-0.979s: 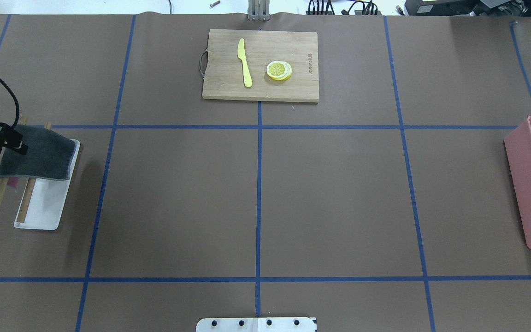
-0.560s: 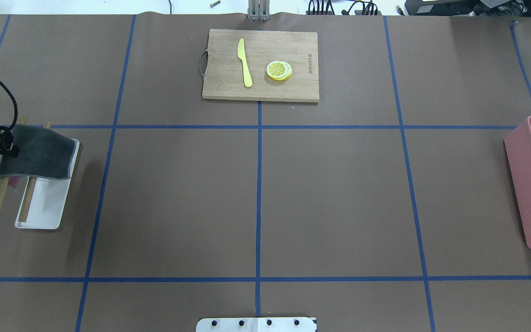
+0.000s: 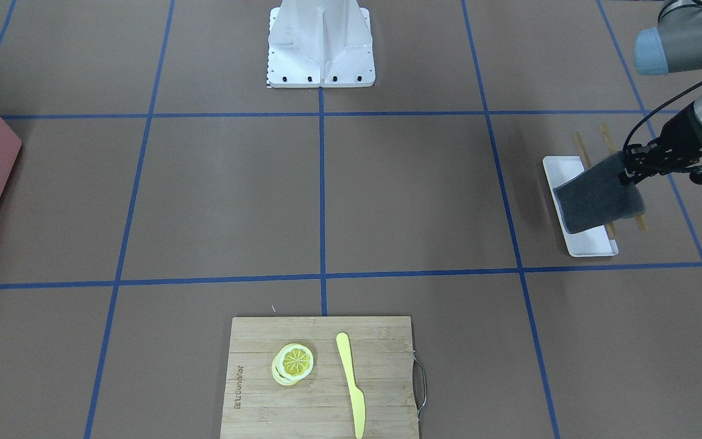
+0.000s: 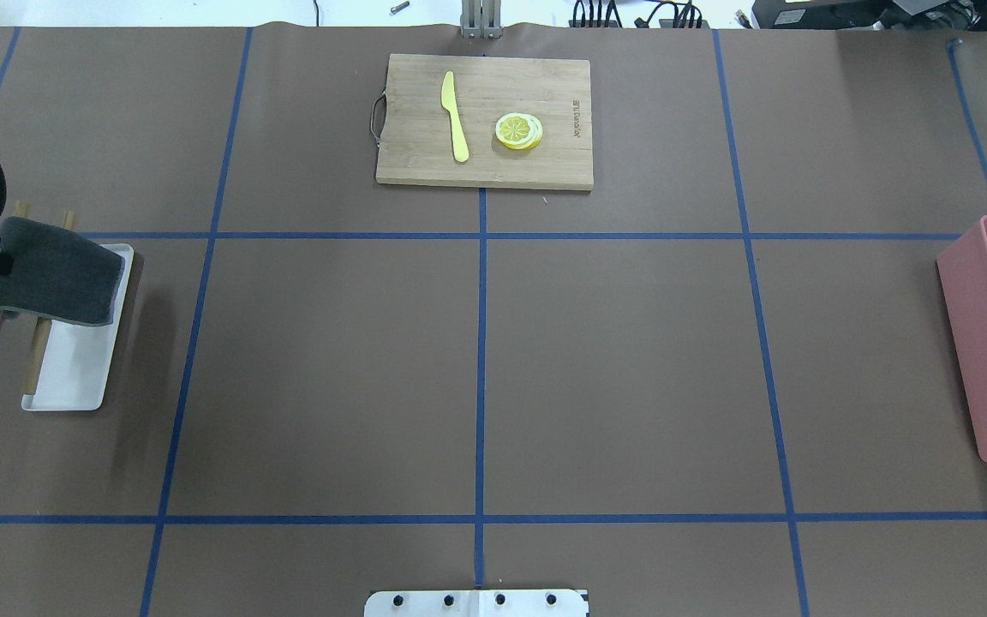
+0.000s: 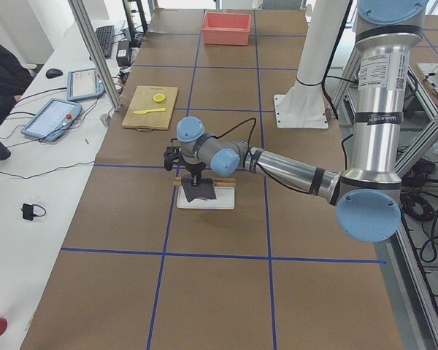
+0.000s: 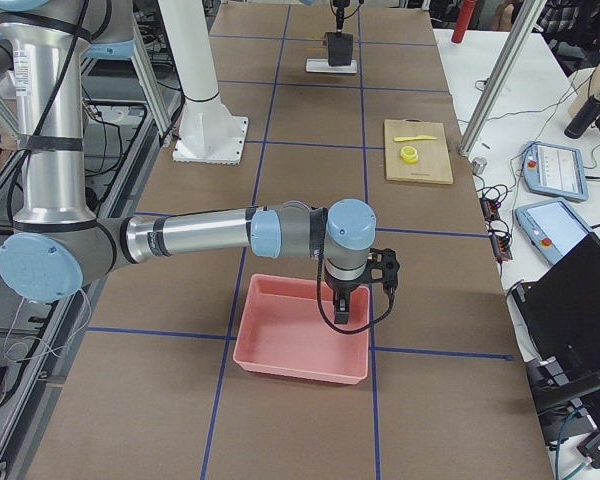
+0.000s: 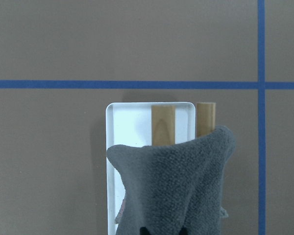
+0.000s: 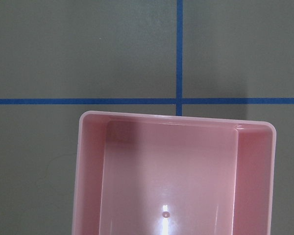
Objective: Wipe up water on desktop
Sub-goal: 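Lift the grey cloth with the left gripper toward the table center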
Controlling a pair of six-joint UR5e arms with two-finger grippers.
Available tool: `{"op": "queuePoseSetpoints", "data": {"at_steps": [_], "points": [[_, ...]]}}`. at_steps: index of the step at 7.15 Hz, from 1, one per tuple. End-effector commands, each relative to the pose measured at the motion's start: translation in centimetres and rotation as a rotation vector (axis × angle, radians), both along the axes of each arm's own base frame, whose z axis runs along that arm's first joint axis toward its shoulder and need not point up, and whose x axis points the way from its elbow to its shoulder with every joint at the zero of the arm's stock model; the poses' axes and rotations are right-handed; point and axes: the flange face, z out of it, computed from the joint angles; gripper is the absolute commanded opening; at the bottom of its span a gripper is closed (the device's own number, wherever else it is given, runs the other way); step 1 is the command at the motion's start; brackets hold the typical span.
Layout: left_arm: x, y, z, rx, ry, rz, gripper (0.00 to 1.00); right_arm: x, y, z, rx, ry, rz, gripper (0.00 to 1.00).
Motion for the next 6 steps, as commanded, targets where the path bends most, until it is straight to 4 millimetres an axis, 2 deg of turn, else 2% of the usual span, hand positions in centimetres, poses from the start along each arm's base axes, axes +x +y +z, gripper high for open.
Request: {"op": "queuePoseSetpoints", "data": {"at_steps": [1, 4, 5, 6], "points": [[-0.1, -0.1, -0.1, -0.001, 0.0, -0.004, 0.0, 0.0, 0.0, 0.1, -0.003, 0.0, 0.0, 1.0], [-0.3, 0.1, -0.9, 0.012, 0.007, -0.006, 0.0, 0.0, 0.0, 0.0, 0.0, 0.001, 0.0, 1.0], [-1.4, -0.2, -2.1, 0.023, 0.015, -0.034, 0.0, 0.0, 0.1, 0.1, 0.003, 0.004, -0.001, 1.0], [-4.2, -1.1, -2.8, 0.002, 0.023, -0.086, 0.0, 0.0, 0.3, 0.0, 0.009, 0.008, -0.001, 1.0]]}}
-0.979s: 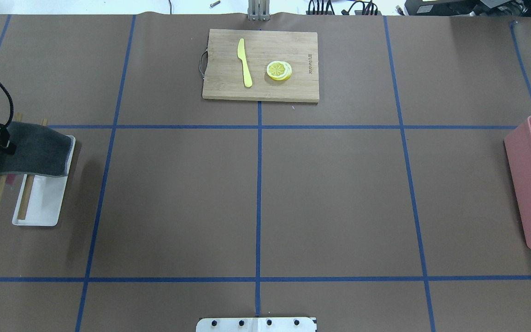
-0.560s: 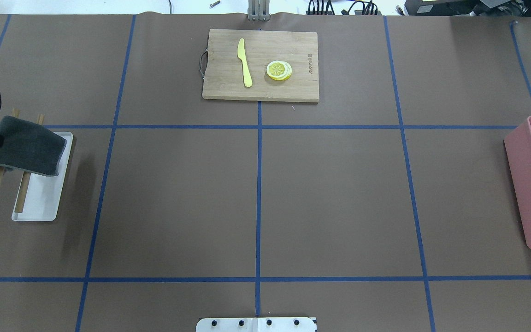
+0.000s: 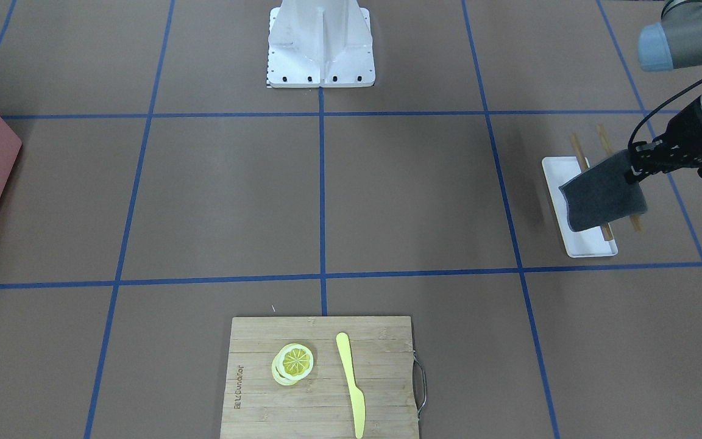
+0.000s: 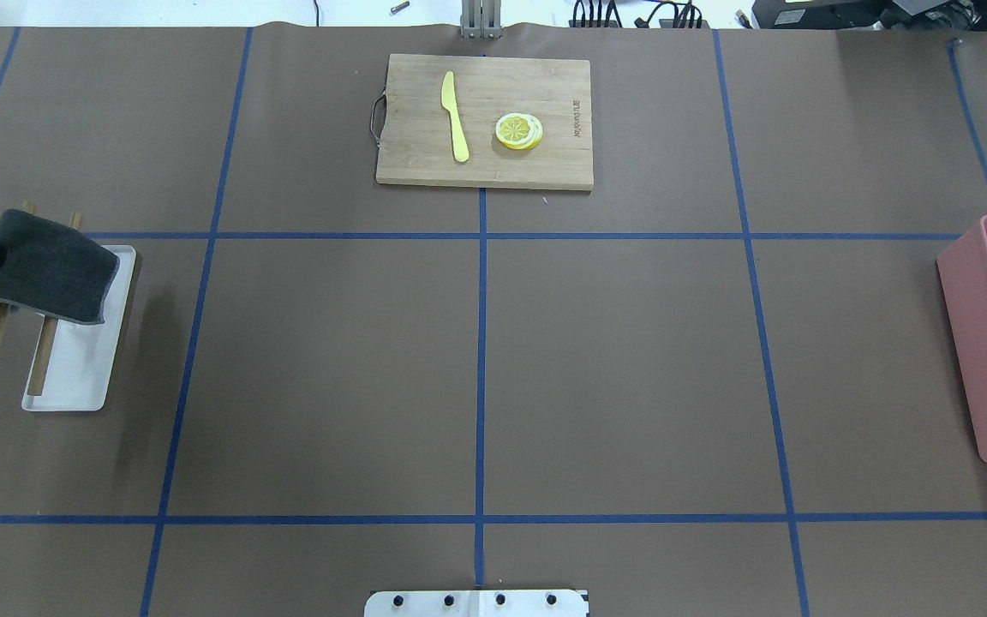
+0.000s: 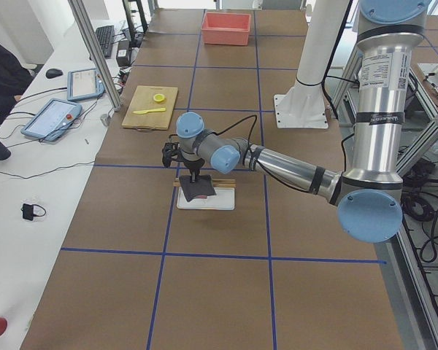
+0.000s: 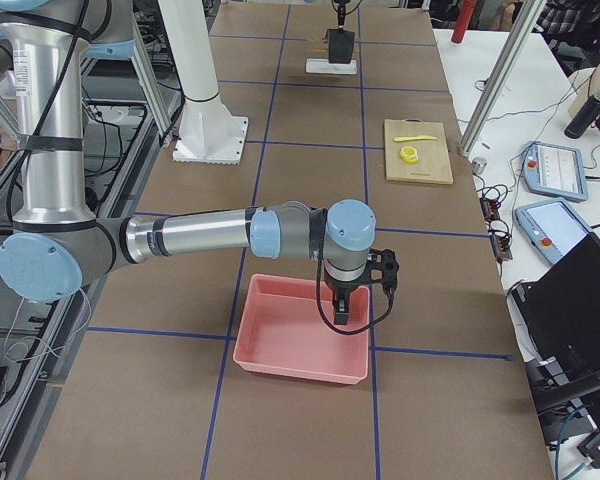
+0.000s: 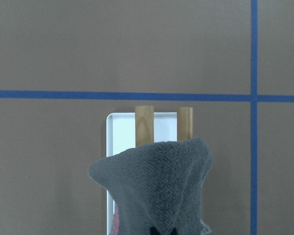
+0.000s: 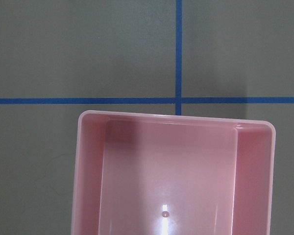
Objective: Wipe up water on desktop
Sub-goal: 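Lift the grey cloth with the left gripper toward the table center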
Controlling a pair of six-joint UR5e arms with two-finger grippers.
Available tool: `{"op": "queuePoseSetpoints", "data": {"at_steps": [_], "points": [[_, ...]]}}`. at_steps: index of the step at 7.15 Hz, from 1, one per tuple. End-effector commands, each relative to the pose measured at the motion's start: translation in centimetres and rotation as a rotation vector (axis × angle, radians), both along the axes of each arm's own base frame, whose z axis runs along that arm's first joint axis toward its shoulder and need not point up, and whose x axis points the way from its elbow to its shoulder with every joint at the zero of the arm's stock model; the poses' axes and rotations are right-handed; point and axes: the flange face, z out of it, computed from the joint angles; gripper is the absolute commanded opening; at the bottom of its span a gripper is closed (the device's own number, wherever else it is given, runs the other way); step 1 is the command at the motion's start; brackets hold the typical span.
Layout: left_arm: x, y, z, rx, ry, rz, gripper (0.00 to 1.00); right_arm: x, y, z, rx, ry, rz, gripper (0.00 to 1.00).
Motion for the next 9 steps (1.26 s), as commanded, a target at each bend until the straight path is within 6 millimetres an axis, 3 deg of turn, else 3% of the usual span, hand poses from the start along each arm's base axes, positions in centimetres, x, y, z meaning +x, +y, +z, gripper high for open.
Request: {"op": "queuePoseSetpoints", "data": {"at_steps": [1, 2, 5, 6, 7, 8, 9], "points": [[-4.7, -2.5, -3.3, -0.033, 0.057, -0.08, 0.0, 0.0, 0.2, -0.3, 0.012, 0.001, 0.0, 1.0], [-5.7, -4.5, -6.4, -0.063, 0.073, -0.1, 0.0, 0.0, 0.2, -1.7, 0.05, -0.004, -0.008, 1.0], [-3.9, -9.2, -16.9, -0.283, 0.157, -0.302, 0.0, -1.1, -0.2, -7.1, 0.217, -0.047, -0.023, 1.0], [-0.5, -9.7, -19.4, -0.366, 0.18, -0.324, 0.0, -3.2, -0.7, -8.2, 0.289, -0.085, -0.068, 1.0], [2.4, -9.7, -22.5, -0.426, 0.2, -0.343, 0.0, -5.2, -2.5, -11.0, 0.363, -0.093, -0.107, 1.0], [4.2, -9.5, -24.9, -0.483, 0.221, -0.368, 0.0, -7.2, -5.1, -15.5, 0.377, -0.119, -0.084, 1.0], [7.6, -9.0, -26.8, -0.521, 0.212, -0.403, 0.0, -11.4, -7.4, -21.4, 0.424, -0.156, -0.116, 1.0]]}}
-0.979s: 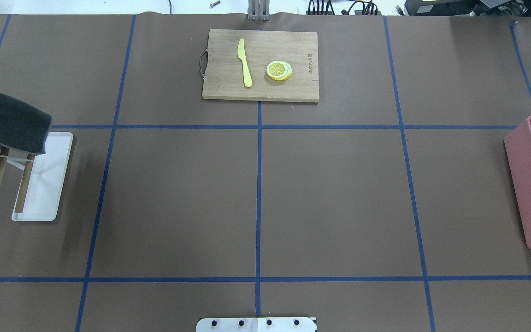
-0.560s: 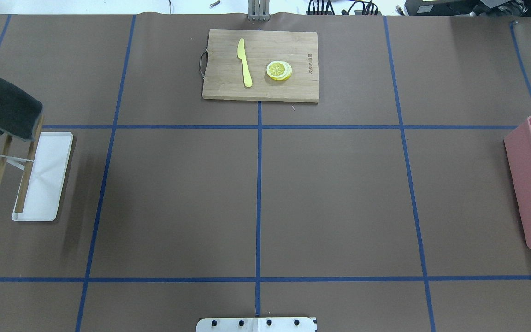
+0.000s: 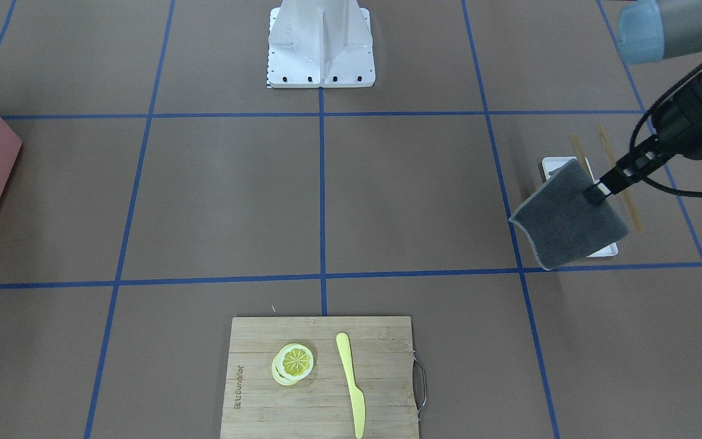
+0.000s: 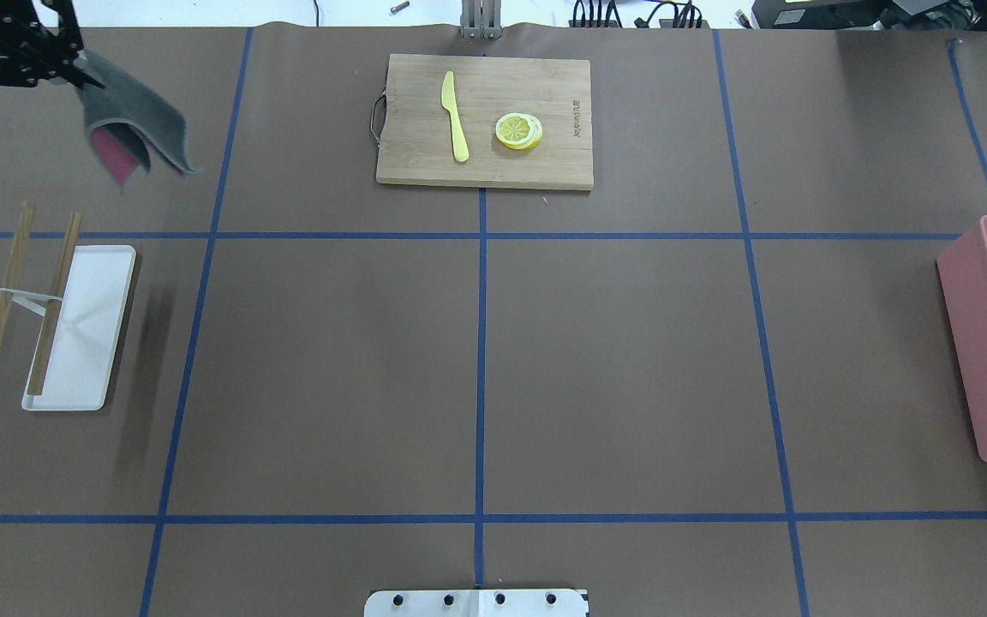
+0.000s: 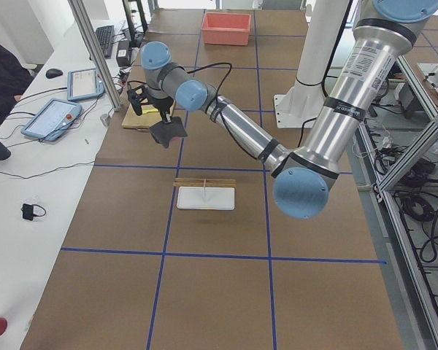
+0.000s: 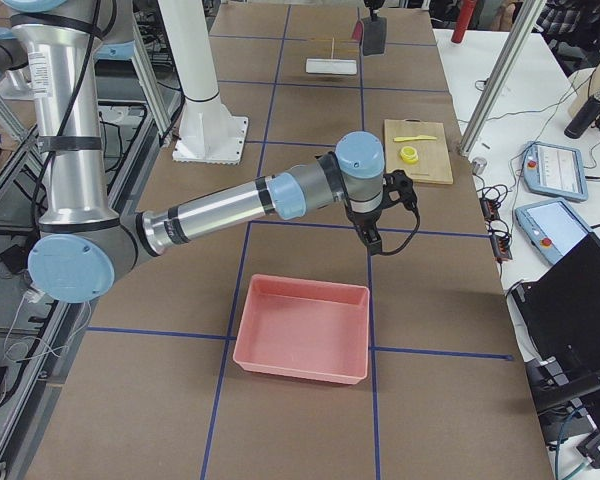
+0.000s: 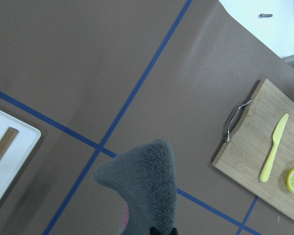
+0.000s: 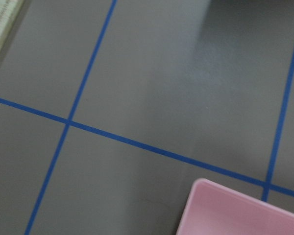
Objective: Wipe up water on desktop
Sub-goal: 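Lift the grey cloth with the left gripper toward the table center, then carry the cloth toward the right gripper while the right gripper reaches and grasps it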
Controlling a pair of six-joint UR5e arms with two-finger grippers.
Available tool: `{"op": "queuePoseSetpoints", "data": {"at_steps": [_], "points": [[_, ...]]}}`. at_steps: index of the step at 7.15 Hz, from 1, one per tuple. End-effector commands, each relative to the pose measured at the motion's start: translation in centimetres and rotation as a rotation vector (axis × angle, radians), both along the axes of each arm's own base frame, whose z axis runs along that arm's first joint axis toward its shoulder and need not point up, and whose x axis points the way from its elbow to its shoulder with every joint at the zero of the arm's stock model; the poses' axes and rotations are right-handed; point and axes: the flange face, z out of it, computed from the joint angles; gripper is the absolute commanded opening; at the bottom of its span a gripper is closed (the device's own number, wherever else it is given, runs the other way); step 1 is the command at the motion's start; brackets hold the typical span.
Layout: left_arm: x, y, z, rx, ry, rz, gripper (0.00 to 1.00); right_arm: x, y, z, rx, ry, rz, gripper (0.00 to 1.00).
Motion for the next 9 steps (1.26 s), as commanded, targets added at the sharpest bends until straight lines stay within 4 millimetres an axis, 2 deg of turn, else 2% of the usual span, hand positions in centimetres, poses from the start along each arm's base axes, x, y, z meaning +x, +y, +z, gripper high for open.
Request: {"op": "queuePoseSetpoints", "data": {"at_steps": [1, 2, 4, 5, 6, 7, 8, 9], "points": [[8.0, 1.6, -4.5, -0.117, 0.001, -0.057, 0.0, -8.2, -3.5, -10.8, 0.12, -0.059, -0.089, 1.0], [11.3, 2.2, -6.7, -0.156, 0.004, -0.087, 0.0, -12.5, -2.2, -14.0, 0.237, -0.086, -0.166, 1.0], [14.5, 3.7, -10.3, -0.249, 0.049, -0.106, 0.0, -20.3, 0.3, -16.3, 0.318, -0.165, -0.217, 1.0], [16.8, 5.1, -12.5, -0.292, 0.072, -0.099, 0.0, -24.1, 1.9, -17.2, 0.401, -0.193, -0.225, 1.0], [18.9, 5.9, -13.7, -0.291, 0.067, -0.116, 0.0, -26.7, 3.2, -17.8, 0.466, -0.223, -0.254, 1.0], [22.2, 7.6, -14.3, -0.313, 0.06, -0.098, 0.0, -28.9, 4.5, -19.5, 0.466, -0.275, -0.261, 1.0], [24.1, 8.8, -15.9, -0.32, 0.072, -0.074, 0.0, -31.4, 6.2, -20.5, 0.487, -0.309, -0.267, 1.0], [25.3, 8.4, -17.7, -0.328, 0.078, -0.066, 0.0, -33.5, 8.0, -20.9, 0.555, -0.351, -0.265, 1.0]]}}
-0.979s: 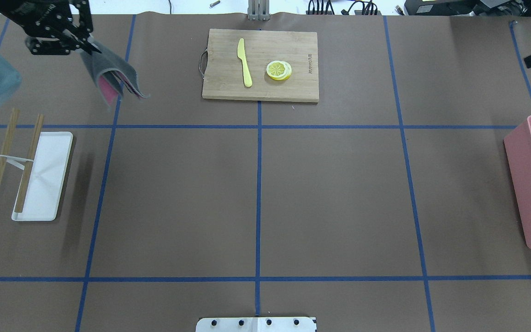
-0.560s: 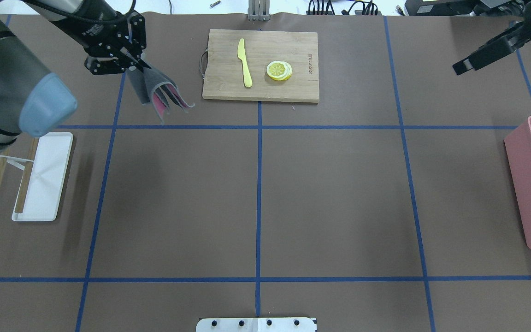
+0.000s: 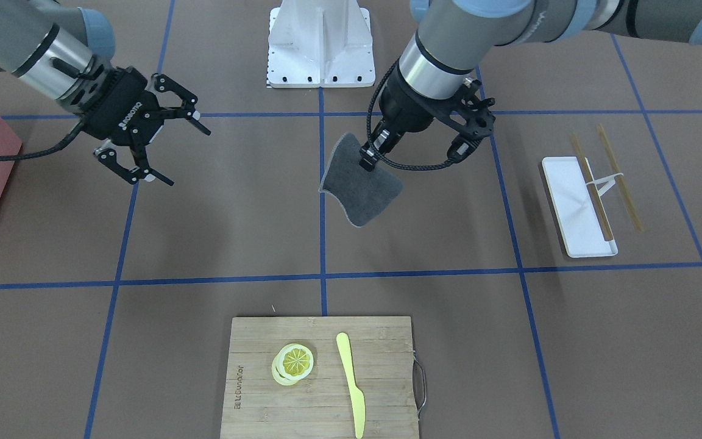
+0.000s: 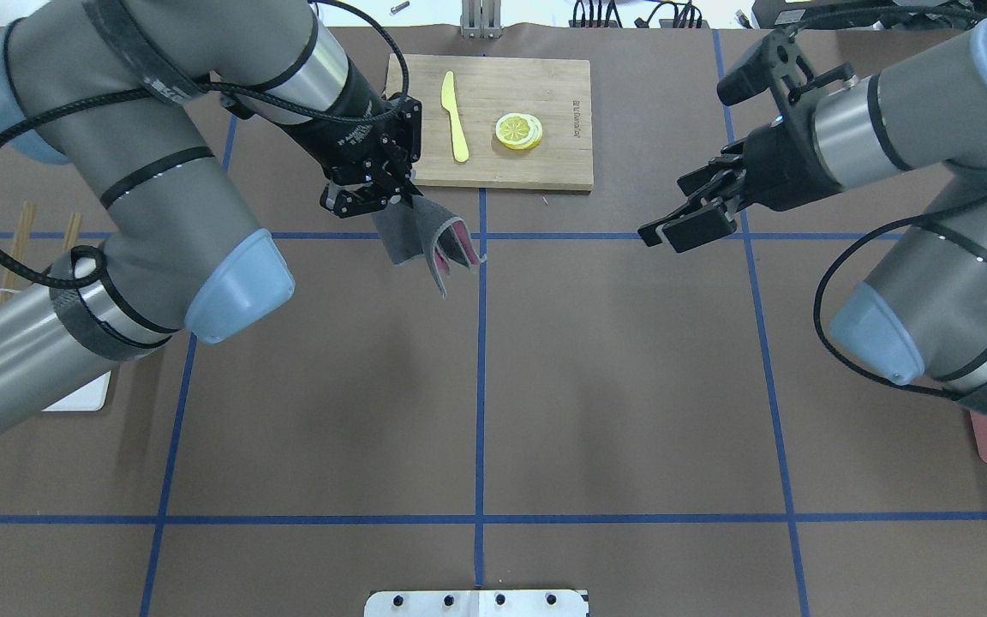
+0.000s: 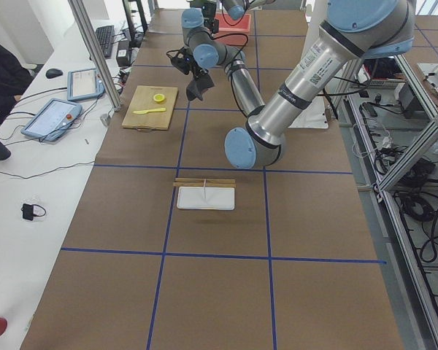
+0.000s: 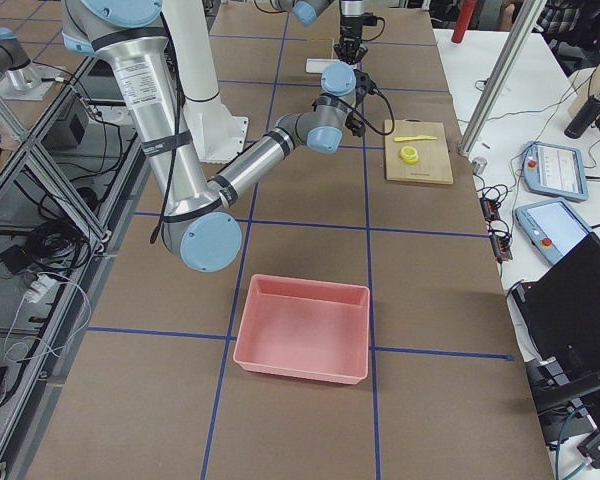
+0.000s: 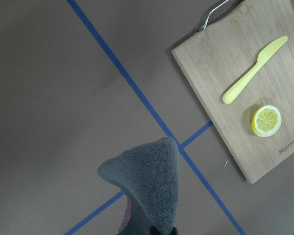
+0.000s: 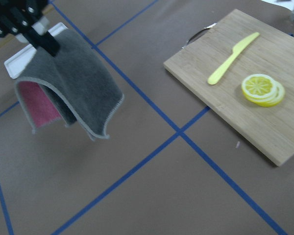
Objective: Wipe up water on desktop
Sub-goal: 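Carry the cloth toward the right gripper while the right gripper reaches and grasps it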
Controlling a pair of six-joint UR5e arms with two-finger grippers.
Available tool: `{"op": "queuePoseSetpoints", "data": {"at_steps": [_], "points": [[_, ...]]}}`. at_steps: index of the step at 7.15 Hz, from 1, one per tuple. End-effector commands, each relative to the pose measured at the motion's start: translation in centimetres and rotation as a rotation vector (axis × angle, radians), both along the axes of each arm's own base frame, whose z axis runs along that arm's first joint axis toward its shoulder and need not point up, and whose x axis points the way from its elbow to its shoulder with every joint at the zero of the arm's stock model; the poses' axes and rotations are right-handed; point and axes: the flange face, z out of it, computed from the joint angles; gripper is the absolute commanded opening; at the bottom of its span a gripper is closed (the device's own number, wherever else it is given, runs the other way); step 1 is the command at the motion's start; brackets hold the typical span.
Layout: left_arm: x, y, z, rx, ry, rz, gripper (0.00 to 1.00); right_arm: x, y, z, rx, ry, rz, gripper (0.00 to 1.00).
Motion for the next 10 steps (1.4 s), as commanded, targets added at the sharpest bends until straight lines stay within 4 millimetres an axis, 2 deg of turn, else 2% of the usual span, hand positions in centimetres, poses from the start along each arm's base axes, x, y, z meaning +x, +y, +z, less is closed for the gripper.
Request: {"op": "queuePoseSetpoints", "data": {"at_steps": [1, 3, 4, 5, 6, 8, 10], "points": [[3.8, 0.9, -3.3, -0.01, 0.014, 0.042, 0.0, -4.5, 3.4, -1.0, 0.039, -0.069, 0.0, 1.0], [5.7, 0.0, -6.5, -0.041, 0.027, 0.03, 0.0, -5.8, 4.6, -1.1, 0.051, -0.081, -0.018, 1.0], [7.4, 1.5, -7.4, -0.046, 0.046, 0.054, 0.0, -6.1, 4.8, -1.0, 0.059, -0.089, -0.01, 1.0], [8.6, 0.8, -8.3, -0.052, 0.048, 0.054, 0.0, -6.3, 5.0, -0.7, 0.058, -0.086, -0.009, 1.0], [9.4, 1.0, -8.2, -0.057, 0.046, 0.06, 0.0, -6.3, 5.0, -0.8, 0.053, -0.089, -0.006, 0.96], [10.1, 1.4, -8.0, -0.058, 0.042, 0.073, 0.0, -6.3, 5.1, -1.1, 0.017, -0.1, -0.004, 0.64], [10.1, 1.4, -7.7, -0.058, 0.039, 0.073, 0.0, -6.3, 5.1, -0.9, 0.013, -0.098, -0.005, 0.43]]}}
